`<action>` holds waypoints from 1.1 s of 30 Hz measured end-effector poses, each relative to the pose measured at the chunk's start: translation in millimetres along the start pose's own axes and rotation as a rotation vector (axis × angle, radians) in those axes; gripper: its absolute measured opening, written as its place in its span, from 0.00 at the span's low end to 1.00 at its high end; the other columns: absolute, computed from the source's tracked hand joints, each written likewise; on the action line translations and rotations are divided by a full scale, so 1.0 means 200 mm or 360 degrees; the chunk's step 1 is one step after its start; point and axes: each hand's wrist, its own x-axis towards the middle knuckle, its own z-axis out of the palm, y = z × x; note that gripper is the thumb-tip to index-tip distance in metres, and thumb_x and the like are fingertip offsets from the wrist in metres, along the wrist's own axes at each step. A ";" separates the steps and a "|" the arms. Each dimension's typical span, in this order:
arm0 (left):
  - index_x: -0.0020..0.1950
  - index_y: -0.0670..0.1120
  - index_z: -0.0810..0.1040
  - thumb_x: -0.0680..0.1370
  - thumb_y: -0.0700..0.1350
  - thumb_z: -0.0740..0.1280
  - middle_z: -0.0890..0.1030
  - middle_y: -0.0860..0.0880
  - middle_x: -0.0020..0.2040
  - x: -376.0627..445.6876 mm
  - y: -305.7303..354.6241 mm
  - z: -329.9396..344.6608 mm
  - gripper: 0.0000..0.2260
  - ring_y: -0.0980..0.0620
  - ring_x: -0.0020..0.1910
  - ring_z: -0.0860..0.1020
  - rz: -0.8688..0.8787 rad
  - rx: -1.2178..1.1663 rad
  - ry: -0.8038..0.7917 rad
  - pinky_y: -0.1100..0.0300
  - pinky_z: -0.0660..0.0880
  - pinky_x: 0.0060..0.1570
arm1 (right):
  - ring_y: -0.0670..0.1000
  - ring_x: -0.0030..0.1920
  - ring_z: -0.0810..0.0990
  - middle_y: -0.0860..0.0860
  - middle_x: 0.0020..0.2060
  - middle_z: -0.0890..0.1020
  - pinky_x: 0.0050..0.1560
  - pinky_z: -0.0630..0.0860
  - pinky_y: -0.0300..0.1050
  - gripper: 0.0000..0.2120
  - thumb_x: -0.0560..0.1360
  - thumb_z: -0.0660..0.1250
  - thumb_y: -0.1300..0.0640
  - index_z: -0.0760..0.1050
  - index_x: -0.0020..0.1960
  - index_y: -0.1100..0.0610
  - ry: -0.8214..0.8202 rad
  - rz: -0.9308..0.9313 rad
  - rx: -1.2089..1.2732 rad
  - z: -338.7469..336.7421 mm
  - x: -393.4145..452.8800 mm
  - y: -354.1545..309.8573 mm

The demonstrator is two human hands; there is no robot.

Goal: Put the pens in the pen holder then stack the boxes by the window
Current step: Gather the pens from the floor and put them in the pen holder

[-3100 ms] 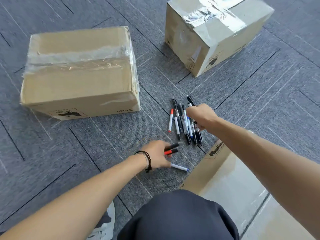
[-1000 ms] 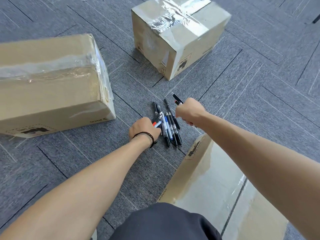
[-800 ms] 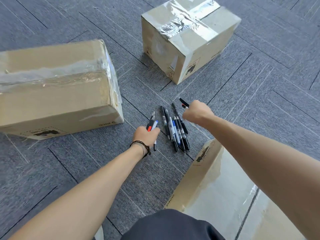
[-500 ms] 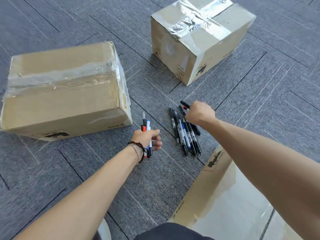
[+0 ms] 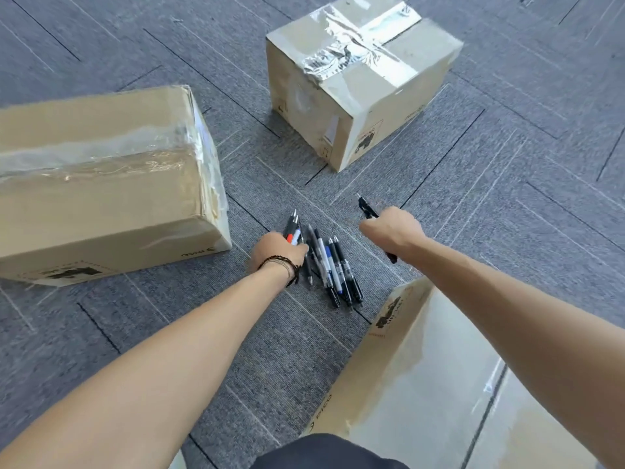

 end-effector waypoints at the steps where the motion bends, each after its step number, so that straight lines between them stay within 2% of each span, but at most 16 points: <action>1: 0.45 0.45 0.79 0.72 0.55 0.72 0.82 0.47 0.39 -0.01 0.01 0.01 0.14 0.44 0.39 0.81 0.0031 0.0077 0.0014 0.57 0.74 0.36 | 0.49 0.26 0.71 0.50 0.27 0.72 0.26 0.69 0.37 0.12 0.75 0.60 0.58 0.69 0.32 0.57 -0.0016 0.0018 0.0021 -0.01 -0.02 0.01; 4: 0.44 0.46 0.79 0.72 0.57 0.72 0.82 0.47 0.39 -0.02 0.04 0.02 0.14 0.45 0.38 0.80 0.0136 0.0266 0.0074 0.58 0.72 0.33 | 0.50 0.24 0.80 0.53 0.23 0.79 0.25 0.75 0.38 0.11 0.74 0.61 0.63 0.75 0.33 0.62 -0.0067 0.0032 0.0080 -0.04 -0.05 0.05; 7: 0.41 0.47 0.77 0.72 0.54 0.70 0.79 0.49 0.35 0.00 0.04 0.01 0.11 0.47 0.33 0.76 0.0166 0.0223 0.0007 0.60 0.67 0.31 | 0.52 0.24 0.81 0.57 0.26 0.82 0.25 0.78 0.43 0.08 0.75 0.62 0.67 0.77 0.40 0.68 -0.0089 0.0025 0.0105 -0.03 -0.05 0.07; 10: 0.34 0.45 0.72 0.70 0.48 0.70 0.72 0.49 0.29 0.01 0.02 -0.01 0.10 0.48 0.27 0.69 0.0136 -0.0252 -0.0233 0.60 0.66 0.30 | 0.53 0.26 0.77 0.57 0.31 0.80 0.26 0.75 0.42 0.03 0.75 0.65 0.67 0.77 0.46 0.67 -0.0137 -0.0028 -0.0027 0.01 -0.02 0.05; 13: 0.36 0.45 0.70 0.68 0.43 0.70 0.66 0.48 0.26 0.00 -0.04 -0.04 0.09 0.50 0.23 0.63 0.0070 -0.0748 -0.0492 0.61 0.64 0.25 | 0.52 0.30 0.76 0.54 0.33 0.78 0.30 0.76 0.44 0.04 0.74 0.69 0.65 0.76 0.41 0.64 -0.0173 -0.0037 -0.0171 0.08 0.02 0.03; 15: 0.38 0.43 0.72 0.70 0.41 0.70 0.66 0.48 0.25 -0.02 -0.07 -0.07 0.07 0.51 0.20 0.62 0.0021 -0.0957 -0.0584 0.63 0.62 0.23 | 0.52 0.31 0.76 0.52 0.32 0.76 0.30 0.75 0.43 0.07 0.73 0.70 0.64 0.74 0.37 0.61 -0.0158 -0.0030 -0.0246 0.12 0.04 0.01; 18: 0.37 0.41 0.76 0.73 0.42 0.70 0.73 0.51 0.24 -0.04 -0.11 -0.09 0.07 0.53 0.19 0.64 -0.0060 -0.1117 -0.0519 0.64 0.63 0.21 | 0.51 0.31 0.73 0.51 0.31 0.74 0.31 0.75 0.42 0.08 0.72 0.68 0.64 0.72 0.35 0.59 -0.0122 -0.0015 -0.0372 0.19 0.06 -0.02; 21: 0.34 0.42 0.77 0.74 0.43 0.72 0.75 0.51 0.28 -0.05 -0.15 -0.11 0.10 0.53 0.22 0.68 -0.0110 -0.1063 -0.0417 0.64 0.66 0.21 | 0.50 0.29 0.70 0.49 0.29 0.71 0.29 0.72 0.40 0.10 0.71 0.68 0.64 0.70 0.33 0.57 -0.0097 -0.0053 -0.0448 0.25 0.07 -0.05; 23: 0.31 0.42 0.74 0.75 0.42 0.72 0.75 0.48 0.29 -0.06 -0.18 -0.11 0.14 0.52 0.26 0.71 -0.0151 -0.1003 -0.0389 0.62 0.72 0.26 | 0.49 0.28 0.70 0.48 0.28 0.70 0.28 0.72 0.39 0.10 0.70 0.68 0.64 0.70 0.33 0.57 -0.0075 -0.0103 -0.0489 0.28 0.07 -0.06; 25: 0.33 0.41 0.73 0.76 0.40 0.71 0.76 0.44 0.32 -0.06 -0.20 -0.10 0.14 0.49 0.27 0.76 -0.0263 -0.1148 -0.0447 0.60 0.76 0.26 | 0.49 0.27 0.71 0.48 0.28 0.71 0.28 0.73 0.40 0.10 0.70 0.68 0.64 0.71 0.33 0.58 -0.0038 -0.0128 -0.0523 0.30 0.06 -0.07; 27: 0.36 0.39 0.72 0.78 0.41 0.71 0.76 0.43 0.31 -0.05 -0.21 -0.08 0.13 0.49 0.23 0.78 -0.0344 -0.1216 -0.0457 0.61 0.75 0.22 | 0.49 0.27 0.71 0.48 0.28 0.71 0.29 0.73 0.40 0.09 0.70 0.68 0.63 0.71 0.33 0.57 -0.0021 -0.0137 -0.0550 0.30 0.06 -0.07; 29: 0.40 0.39 0.74 0.78 0.44 0.71 0.74 0.45 0.29 -0.05 -0.20 -0.06 0.12 0.52 0.18 0.72 -0.0385 -0.1149 -0.0419 0.64 0.71 0.20 | 0.48 0.28 0.69 0.47 0.28 0.69 0.29 0.70 0.38 0.09 0.69 0.66 0.60 0.68 0.33 0.55 -0.0065 -0.0126 -0.0494 0.28 0.06 -0.05; 31: 0.45 0.39 0.77 0.76 0.47 0.74 0.74 0.46 0.29 -0.04 -0.18 -0.03 0.12 0.52 0.19 0.70 -0.0345 -0.0942 -0.0365 0.61 0.73 0.23 | 0.49 0.29 0.67 0.47 0.28 0.68 0.29 0.66 0.36 0.08 0.69 0.64 0.55 0.67 0.34 0.53 -0.0155 -0.0077 -0.0288 0.24 0.06 -0.03; 33: 0.46 0.41 0.77 0.73 0.51 0.75 0.76 0.46 0.32 -0.04 -0.16 0.01 0.15 0.48 0.25 0.73 -0.0229 -0.0690 -0.0320 0.52 0.80 0.34 | 0.49 0.29 0.66 0.47 0.28 0.67 0.30 0.64 0.36 0.07 0.69 0.63 0.54 0.66 0.34 0.52 -0.0256 -0.0027 -0.0019 0.18 0.06 -0.03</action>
